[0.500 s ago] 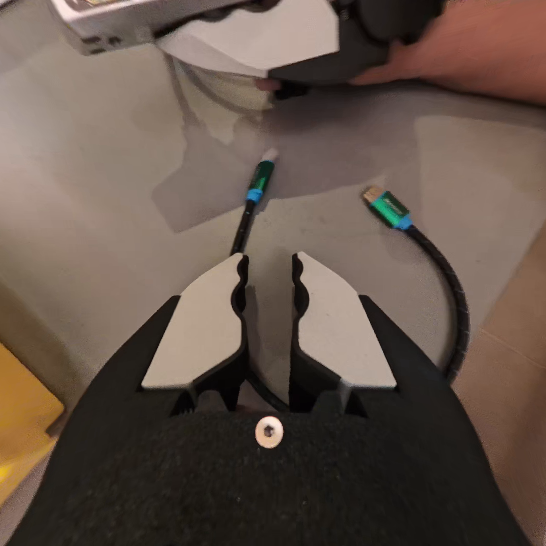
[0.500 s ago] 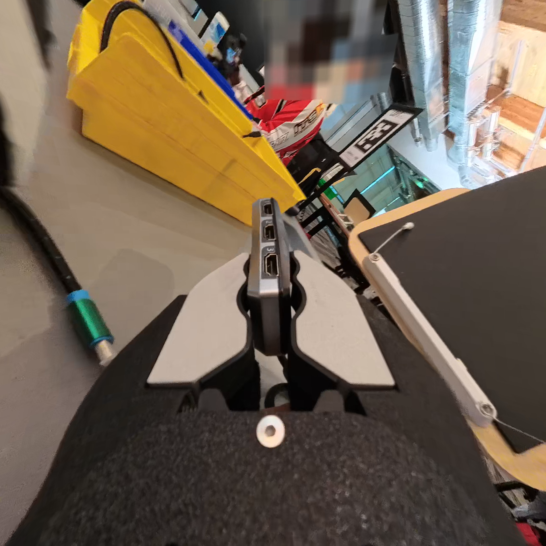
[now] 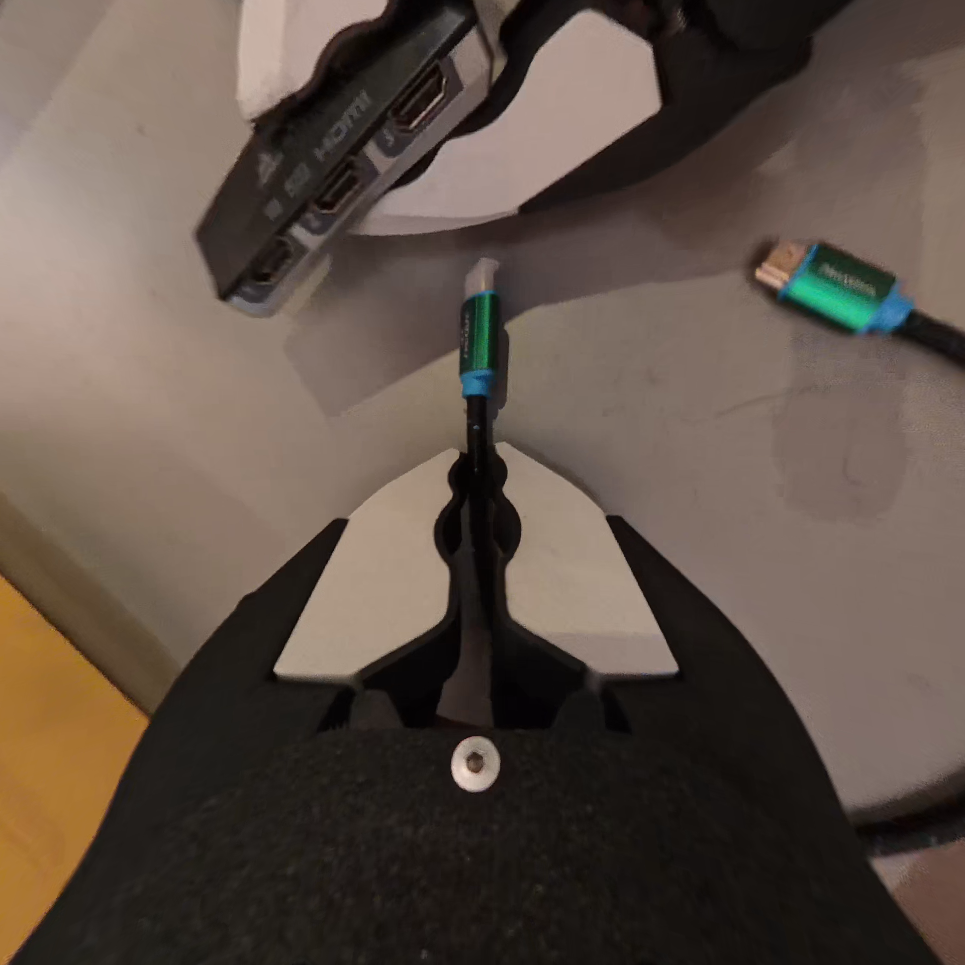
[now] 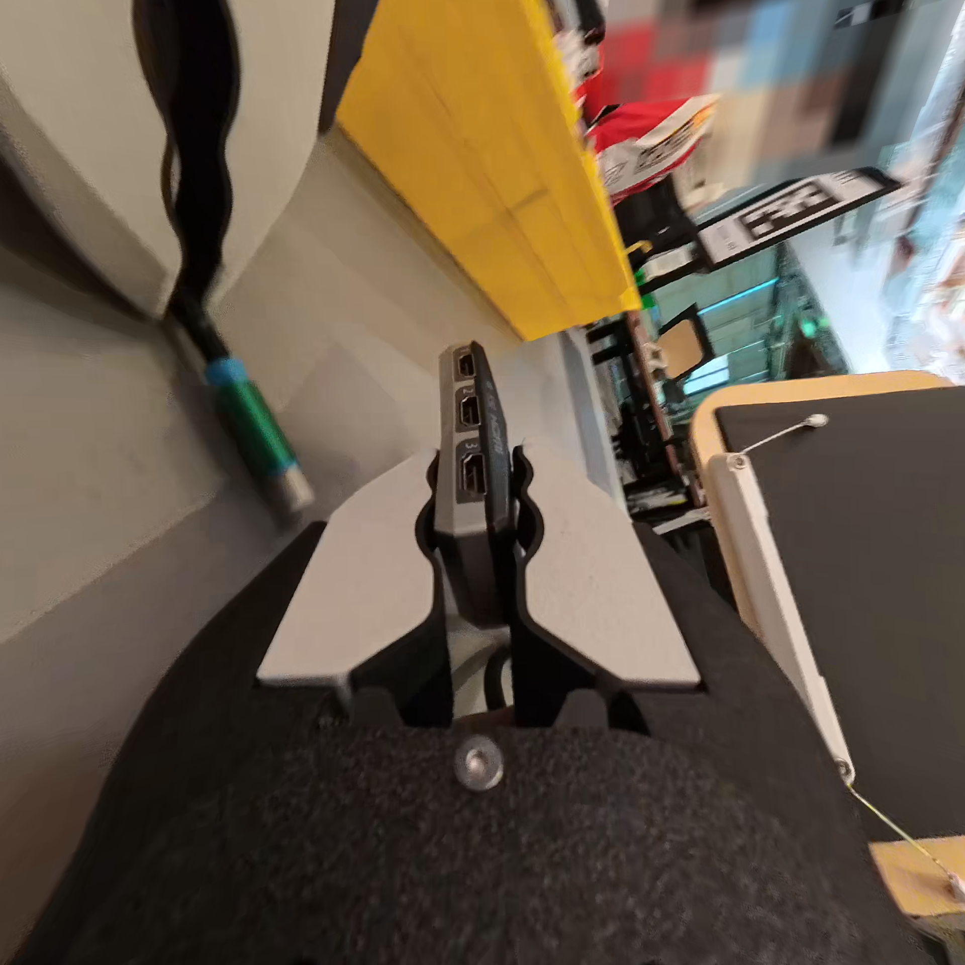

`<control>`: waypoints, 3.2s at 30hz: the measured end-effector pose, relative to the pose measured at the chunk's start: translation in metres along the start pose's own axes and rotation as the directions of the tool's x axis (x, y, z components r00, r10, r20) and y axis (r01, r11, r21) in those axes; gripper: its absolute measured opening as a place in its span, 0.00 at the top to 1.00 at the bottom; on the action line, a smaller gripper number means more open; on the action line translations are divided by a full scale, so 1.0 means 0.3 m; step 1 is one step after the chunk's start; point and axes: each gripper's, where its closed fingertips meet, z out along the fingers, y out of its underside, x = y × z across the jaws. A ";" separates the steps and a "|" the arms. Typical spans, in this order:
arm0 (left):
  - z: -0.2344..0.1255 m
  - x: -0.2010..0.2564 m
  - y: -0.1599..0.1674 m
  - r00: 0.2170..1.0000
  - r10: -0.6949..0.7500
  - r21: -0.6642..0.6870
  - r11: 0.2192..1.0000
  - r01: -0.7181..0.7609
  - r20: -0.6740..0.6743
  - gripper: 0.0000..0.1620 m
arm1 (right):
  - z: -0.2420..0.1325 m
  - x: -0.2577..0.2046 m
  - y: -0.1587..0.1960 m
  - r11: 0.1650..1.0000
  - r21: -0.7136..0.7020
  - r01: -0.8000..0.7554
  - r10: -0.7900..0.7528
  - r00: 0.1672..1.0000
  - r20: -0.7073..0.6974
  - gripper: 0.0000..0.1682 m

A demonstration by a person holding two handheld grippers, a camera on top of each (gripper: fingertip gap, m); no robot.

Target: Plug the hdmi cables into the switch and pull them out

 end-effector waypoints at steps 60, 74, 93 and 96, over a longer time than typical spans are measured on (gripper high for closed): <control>-0.324 -0.035 -0.061 0.837 0.423 0.205 0.836 -0.508 0.349 0.96 | -0.341 0.013 -0.306 0.221 -0.063 -0.973 0.728 0.122 0.675 0.91; -0.289 -0.209 0.023 0.877 0.059 0.056 0.994 -0.097 0.477 0.96 | -0.355 0.044 -0.220 0.402 -0.065 -0.913 0.794 0.312 0.521 0.91; -0.126 -0.111 0.138 0.958 -0.120 -0.047 0.989 0.137 0.262 0.96 | -0.280 -0.101 0.011 0.651 -0.439 -0.619 0.733 0.664 0.150 0.91; -0.119 -0.108 0.141 0.960 -0.117 -0.046 0.990 0.133 0.256 0.96 | -0.300 -0.094 0.061 0.618 -0.511 -0.598 0.725 0.685 0.075 0.91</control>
